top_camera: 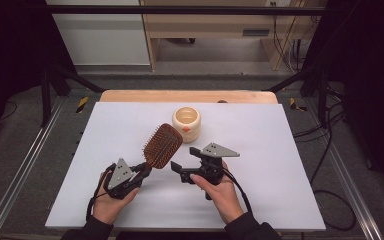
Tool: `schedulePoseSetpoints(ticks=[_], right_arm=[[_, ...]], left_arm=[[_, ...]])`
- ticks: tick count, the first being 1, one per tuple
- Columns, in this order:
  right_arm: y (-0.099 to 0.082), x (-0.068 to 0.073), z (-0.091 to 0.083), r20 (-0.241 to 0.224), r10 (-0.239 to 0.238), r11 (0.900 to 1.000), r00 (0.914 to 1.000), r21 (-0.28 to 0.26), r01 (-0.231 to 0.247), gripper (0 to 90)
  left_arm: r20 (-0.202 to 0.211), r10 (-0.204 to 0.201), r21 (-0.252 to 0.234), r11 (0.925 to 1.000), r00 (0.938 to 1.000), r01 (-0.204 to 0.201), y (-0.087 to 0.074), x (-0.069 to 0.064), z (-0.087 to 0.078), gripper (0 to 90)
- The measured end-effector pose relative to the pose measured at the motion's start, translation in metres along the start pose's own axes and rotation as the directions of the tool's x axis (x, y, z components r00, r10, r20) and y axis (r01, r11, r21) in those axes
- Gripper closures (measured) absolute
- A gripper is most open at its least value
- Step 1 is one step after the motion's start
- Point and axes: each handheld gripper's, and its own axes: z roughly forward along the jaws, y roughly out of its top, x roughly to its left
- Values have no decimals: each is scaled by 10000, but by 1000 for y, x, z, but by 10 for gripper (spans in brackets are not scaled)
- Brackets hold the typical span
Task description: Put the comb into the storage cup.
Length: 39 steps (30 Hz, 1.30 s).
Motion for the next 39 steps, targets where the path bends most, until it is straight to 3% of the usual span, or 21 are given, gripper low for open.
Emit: schedulePoseSetpoints(ticks=[12, 39], right_arm=[[5, 5, 4, -209, 255, 9985, 9995, -476, -265, 128], [20, 10, 15, -505, 348, 9953, 9981, -888, -392, 203]], left_arm=[[191, 215, -98, 9997, 9996, -213, 4, -9, 2, 728], [296, 316, -289, 9991, 9991, -307, 6, -16, 4, 728]])
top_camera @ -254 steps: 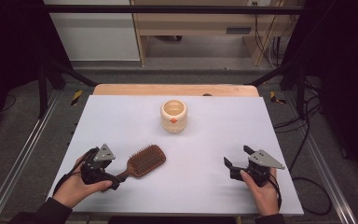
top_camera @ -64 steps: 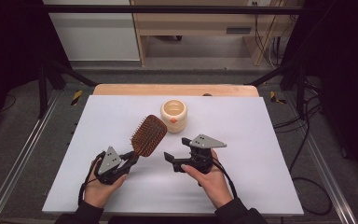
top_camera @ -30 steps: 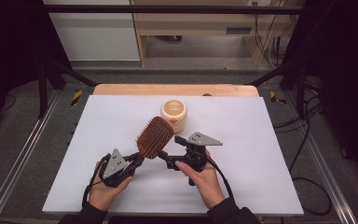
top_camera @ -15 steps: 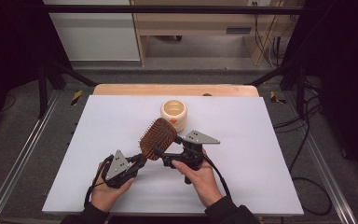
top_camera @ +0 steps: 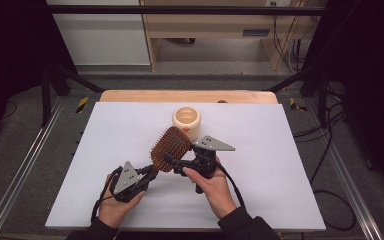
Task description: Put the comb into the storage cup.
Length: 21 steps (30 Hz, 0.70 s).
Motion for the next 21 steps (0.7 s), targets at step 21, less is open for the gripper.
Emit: schedulePoseSetpoints(ticks=[21], right_arm=[[3, -3, -1, -102, 336, 9989, 9994, -334, -339, 304]], left_arm=[[-38, 64, -148, 9999, 10000, -65, 1, -2, -1, 728]])
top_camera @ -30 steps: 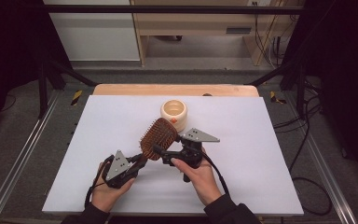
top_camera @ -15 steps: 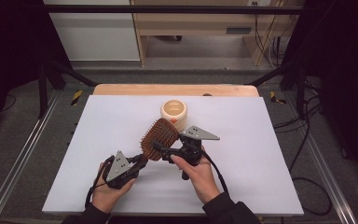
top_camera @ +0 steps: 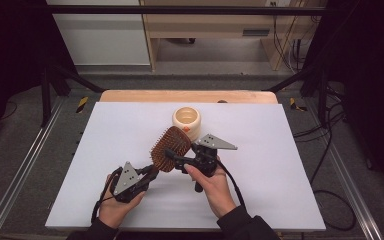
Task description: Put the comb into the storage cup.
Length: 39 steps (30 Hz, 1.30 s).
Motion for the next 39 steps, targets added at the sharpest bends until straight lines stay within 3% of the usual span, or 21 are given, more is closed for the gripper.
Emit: schedulePoseSetpoints(ticks=[9, 15, 27, 39], right_arm=[[2, -2, -2, -123, 367, 9991, 9993, -213, -369, 319], [3, -2, -2, -96, 320, 9993, 9994, -207, -322, 370], [6, -3, -5, -771, 809, 9958, 9937, -374, -840, 490], [6, 0, -6, -551, 1214, 9910, 9911, -505, -1242, 525]], left_arm=[[24, 28, -28, 10000, 10000, -28, 0, -1, 0, 728], [108, -7, -71, 10000, 9999, 7, -1, -1, 1, 728], [64, -88, -244, 9997, 9999, 90, -2, 0, 0, 728], [193, -392, -365, 9985, 9990, 399, -3, 2, 2, 720]])
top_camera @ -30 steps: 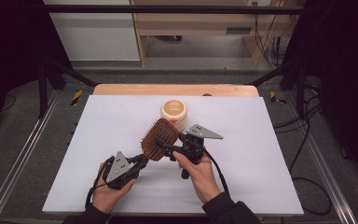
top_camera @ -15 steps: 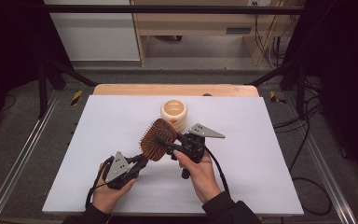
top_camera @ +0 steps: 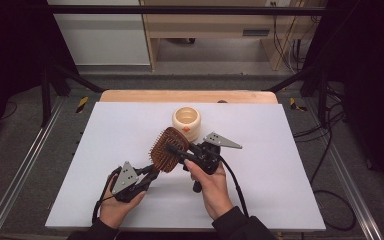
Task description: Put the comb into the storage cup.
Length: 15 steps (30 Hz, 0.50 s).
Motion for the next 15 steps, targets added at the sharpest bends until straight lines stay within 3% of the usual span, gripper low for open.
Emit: schedulePoseSetpoints(ticks=[4, 8, 13, 15], right_arm=[[0, 2, 0, 135, 120, 9998, 9998, -161, -118, 532], [1, 3, -1, 177, 52, 9996, 9998, -287, -47, 535], [11, -4, -10, 348, 182, 9975, 9992, -689, -158, 534], [15, -8, -15, 522, 226, 9965, 9984, -812, -183, 533]], left_arm=[[-73, 47, -140, 9999, 10000, -48, 0, -1, 0, 718], [-51, -159, -132, 9998, 9999, 159, -2, 2, 0, 687], [-140, -545, -546, 9971, 9984, 537, -5, 5, -1, 515], [-529, -809, -821, 9937, 9953, 764, -5, 6, -2, 424]])
